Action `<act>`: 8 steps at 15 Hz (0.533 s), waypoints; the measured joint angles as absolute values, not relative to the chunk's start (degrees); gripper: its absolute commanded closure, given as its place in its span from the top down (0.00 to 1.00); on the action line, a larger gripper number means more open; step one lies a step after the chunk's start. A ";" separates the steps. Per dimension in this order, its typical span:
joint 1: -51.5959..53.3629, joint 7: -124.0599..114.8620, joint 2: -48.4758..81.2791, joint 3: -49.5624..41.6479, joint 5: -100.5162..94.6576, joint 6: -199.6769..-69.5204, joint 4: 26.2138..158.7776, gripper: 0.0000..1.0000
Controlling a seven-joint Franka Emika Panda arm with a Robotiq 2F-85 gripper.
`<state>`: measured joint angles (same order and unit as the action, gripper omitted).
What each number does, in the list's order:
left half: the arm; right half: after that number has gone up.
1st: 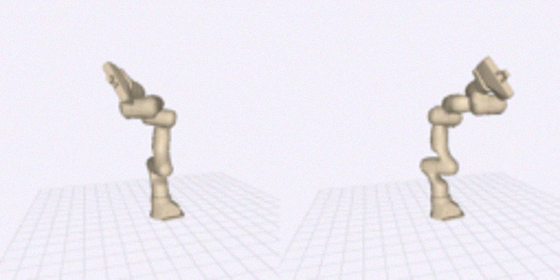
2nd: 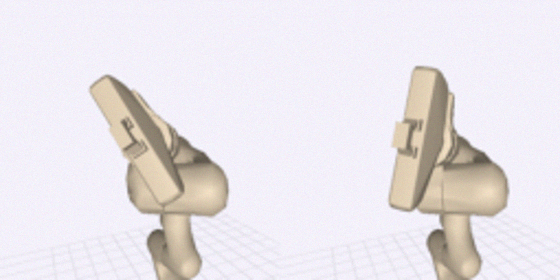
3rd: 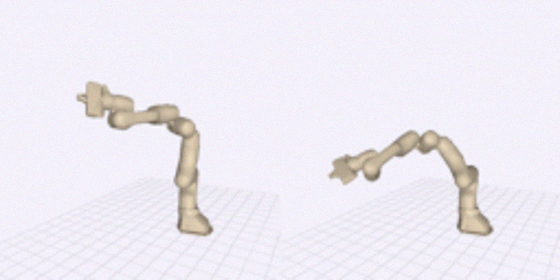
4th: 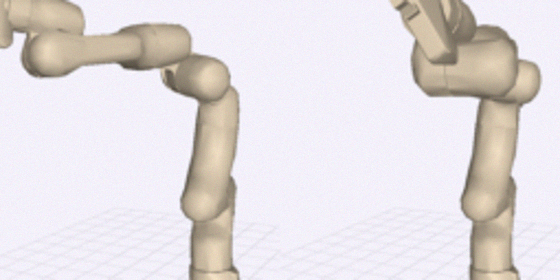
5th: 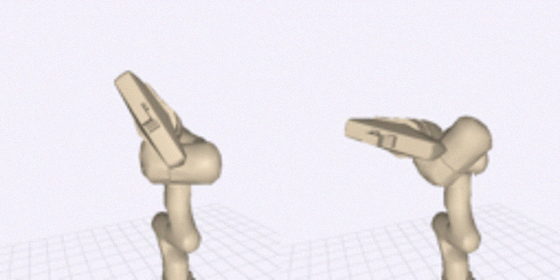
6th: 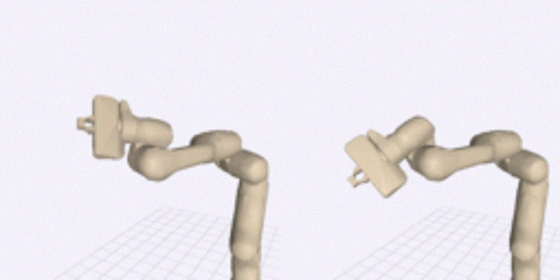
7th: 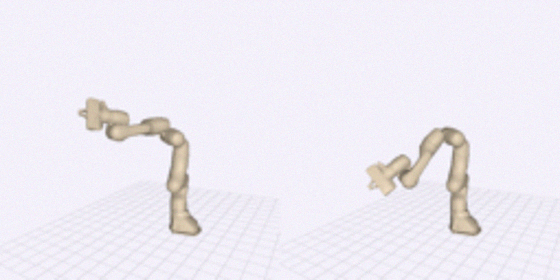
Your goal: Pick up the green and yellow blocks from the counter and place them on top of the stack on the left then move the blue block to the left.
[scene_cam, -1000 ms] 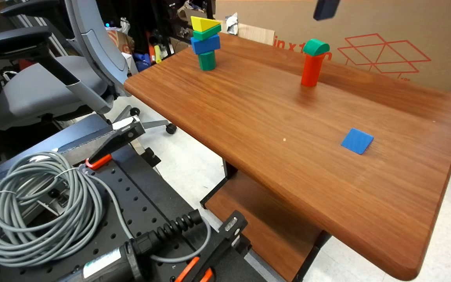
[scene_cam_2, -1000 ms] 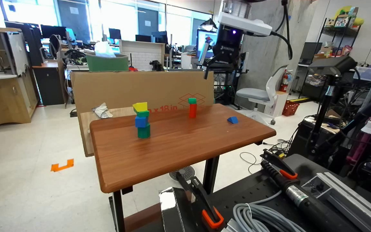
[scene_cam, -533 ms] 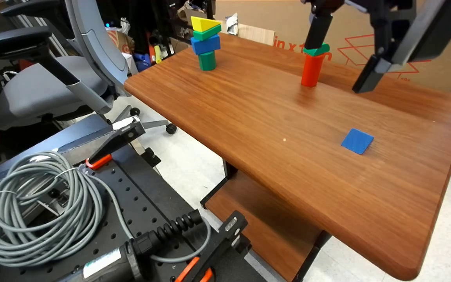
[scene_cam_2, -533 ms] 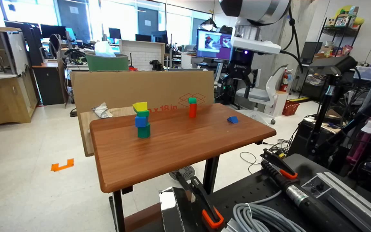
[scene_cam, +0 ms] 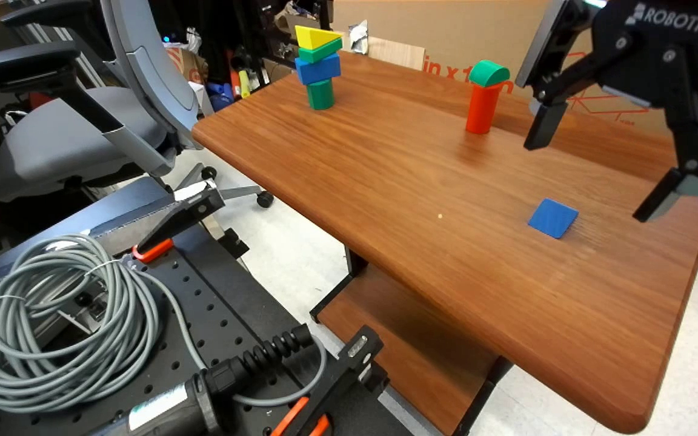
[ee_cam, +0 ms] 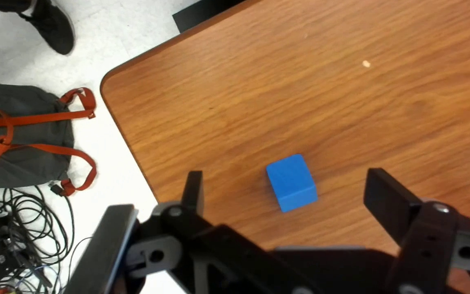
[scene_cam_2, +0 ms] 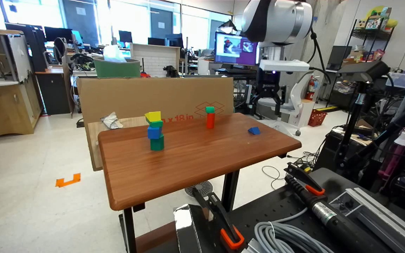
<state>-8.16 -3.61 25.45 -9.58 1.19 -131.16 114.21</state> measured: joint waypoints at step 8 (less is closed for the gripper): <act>-7.53 -0.03 37.51 -8.59 -4.78 -131.03 104.74 0.75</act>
